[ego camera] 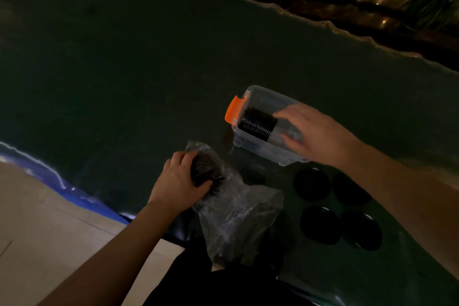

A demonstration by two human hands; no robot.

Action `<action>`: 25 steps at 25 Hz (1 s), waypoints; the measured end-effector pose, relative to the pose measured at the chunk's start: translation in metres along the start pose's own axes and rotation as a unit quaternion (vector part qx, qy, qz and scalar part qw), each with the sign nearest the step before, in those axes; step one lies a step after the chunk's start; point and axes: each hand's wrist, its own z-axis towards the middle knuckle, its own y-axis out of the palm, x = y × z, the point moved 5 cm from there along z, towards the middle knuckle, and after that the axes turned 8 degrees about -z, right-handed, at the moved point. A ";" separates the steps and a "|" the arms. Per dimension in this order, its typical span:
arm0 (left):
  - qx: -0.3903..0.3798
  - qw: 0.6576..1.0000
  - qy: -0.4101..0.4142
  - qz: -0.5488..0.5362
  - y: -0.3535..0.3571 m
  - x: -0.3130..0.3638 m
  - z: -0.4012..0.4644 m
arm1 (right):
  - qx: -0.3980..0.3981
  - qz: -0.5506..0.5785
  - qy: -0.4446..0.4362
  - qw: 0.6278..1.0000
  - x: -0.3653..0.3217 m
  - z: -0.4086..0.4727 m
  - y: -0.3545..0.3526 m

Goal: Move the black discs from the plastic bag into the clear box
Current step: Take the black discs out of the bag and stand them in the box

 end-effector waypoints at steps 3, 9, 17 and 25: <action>0.007 1.000 -0.008 -0.001 0.003 0.001 -0.005 | -0.008 0.021 -0.039 0.999 -0.042 -0.057 -0.007; 0.038 0.998 -0.045 -0.033 0.008 0.006 -0.010 | -0.072 0.111 -0.138 0.982 -0.091 -0.137 0.064; 0.038 0.992 -0.074 -0.095 0.008 0.007 -0.019 | -0.171 0.103 -0.081 0.976 -0.115 -0.080 0.168; 0.002 0.988 -0.076 -0.133 0.001 -0.007 -0.015 | -0.144 0.051 -0.040 0.987 -0.124 -0.016 0.166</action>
